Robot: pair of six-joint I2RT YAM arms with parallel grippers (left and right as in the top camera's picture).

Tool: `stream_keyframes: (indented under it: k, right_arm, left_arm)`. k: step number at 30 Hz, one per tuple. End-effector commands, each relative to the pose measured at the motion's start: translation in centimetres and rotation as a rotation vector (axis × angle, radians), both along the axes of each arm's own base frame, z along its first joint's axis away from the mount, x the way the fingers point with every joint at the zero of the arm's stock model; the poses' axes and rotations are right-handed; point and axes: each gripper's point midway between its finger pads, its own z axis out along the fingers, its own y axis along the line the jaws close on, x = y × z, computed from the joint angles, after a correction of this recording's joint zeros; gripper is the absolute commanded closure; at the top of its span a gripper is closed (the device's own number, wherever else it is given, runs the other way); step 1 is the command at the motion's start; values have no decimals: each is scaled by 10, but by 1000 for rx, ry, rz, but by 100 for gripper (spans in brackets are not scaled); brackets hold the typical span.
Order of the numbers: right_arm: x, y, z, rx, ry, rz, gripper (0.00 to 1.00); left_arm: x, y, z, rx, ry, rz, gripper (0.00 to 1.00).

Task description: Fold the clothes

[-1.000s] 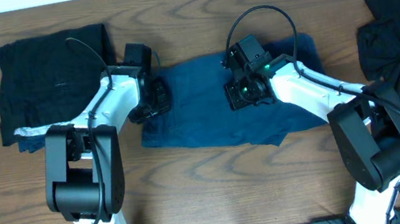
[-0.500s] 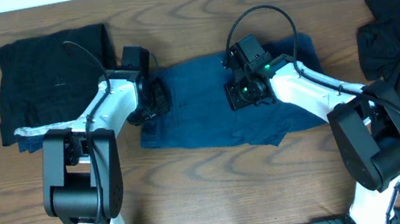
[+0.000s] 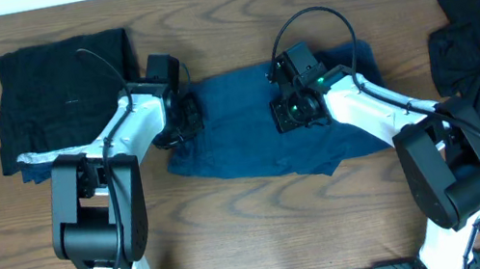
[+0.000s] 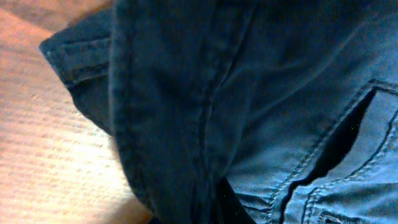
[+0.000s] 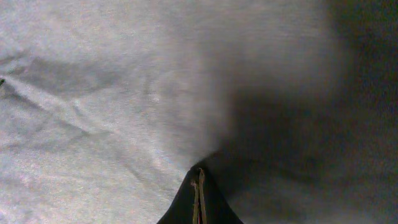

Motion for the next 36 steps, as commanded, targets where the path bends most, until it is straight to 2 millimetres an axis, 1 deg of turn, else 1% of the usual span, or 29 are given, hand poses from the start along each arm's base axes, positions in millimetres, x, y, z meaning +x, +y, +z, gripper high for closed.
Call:
stream_keyframes:
  k: [1,4,7,10,12,14,17,21,25,31,33,36]
  right_arm:
    - [-5,2,-7,-14,16,-1,99]
    - [-2,2,-6,-9,9,-4,99]
    - [-1,3,4,29,10,-5,99]
    - [-4,6,25,120,33,4,99]
    - [-6,8,42,185,40,12,99]
    - [-9,8,59,245,47,17,99]
    - [-19,6,71,283,86,12,99]
    - [-37,5,61,264,186,-31,99]
    - [-52,14,51,257,227,-30,99]
    - [-70,40,41,265,234,0,99]
    - [-76,44,36,254,238,-3,99]
    - [-83,44,27,221,238,-4,99]
  left_arm:
    - [-33,32,-32,151,161,-9,94]
    - [-23,36,-9,180,138,-9,94]
    - [-9,34,23,173,82,-9,94]
    - [4,31,54,159,6,-8,94]
    - [8,30,70,151,-35,-5,94]
    - [9,29,85,143,-70,-2,94]
    - [8,28,102,136,-107,-4,94]
    - [6,24,122,125,-159,-10,94]
    - [7,23,137,116,-202,-8,94]
    - [6,21,150,92,-235,-4,94]
    - [5,21,153,92,-234,-4,94]
    - [3,22,157,93,-228,-5,94]
